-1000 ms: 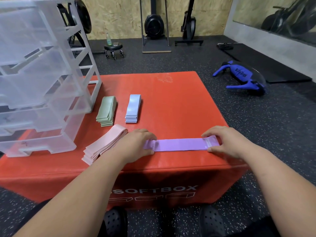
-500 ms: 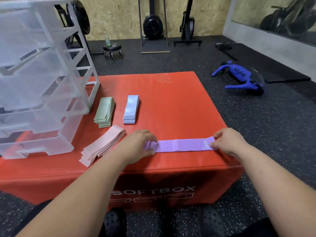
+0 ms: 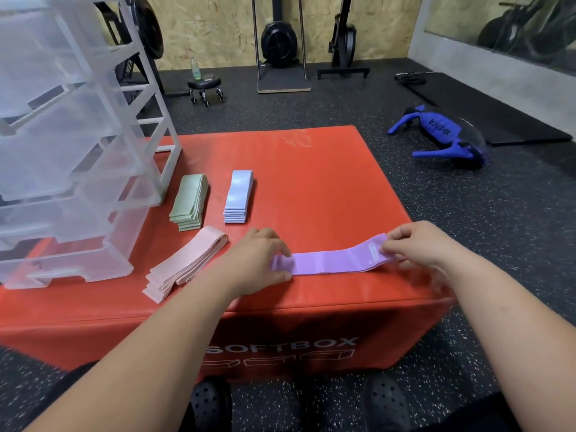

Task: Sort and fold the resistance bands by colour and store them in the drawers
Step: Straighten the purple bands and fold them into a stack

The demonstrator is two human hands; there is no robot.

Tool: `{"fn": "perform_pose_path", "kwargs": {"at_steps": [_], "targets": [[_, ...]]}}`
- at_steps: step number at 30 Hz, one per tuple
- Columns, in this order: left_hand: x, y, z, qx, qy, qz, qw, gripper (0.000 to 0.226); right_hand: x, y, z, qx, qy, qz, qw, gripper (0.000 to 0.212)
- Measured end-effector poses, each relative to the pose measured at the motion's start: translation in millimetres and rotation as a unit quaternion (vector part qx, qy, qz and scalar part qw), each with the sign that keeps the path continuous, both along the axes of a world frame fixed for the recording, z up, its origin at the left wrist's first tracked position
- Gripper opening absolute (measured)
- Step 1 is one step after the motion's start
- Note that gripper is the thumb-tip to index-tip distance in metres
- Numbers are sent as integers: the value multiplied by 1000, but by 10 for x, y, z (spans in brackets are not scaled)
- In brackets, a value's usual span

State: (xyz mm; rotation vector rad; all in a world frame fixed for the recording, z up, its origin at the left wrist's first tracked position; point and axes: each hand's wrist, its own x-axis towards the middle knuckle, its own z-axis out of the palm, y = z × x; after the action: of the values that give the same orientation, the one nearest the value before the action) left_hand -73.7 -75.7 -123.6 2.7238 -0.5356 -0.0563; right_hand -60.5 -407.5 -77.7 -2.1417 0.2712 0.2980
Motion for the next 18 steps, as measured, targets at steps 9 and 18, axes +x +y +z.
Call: {"fn": "perform_pose_path", "kwargs": {"at_steps": [9, 18], "targets": [[-156, -811, 370, -442, 210, 91, 867, 27, -157, 435, 30, 124, -70, 41, 989, 14], [-61, -779, 307, -486, 197, 201, 827, 26, -170, 602, -65, 101, -163, 182, 964, 38]]}}
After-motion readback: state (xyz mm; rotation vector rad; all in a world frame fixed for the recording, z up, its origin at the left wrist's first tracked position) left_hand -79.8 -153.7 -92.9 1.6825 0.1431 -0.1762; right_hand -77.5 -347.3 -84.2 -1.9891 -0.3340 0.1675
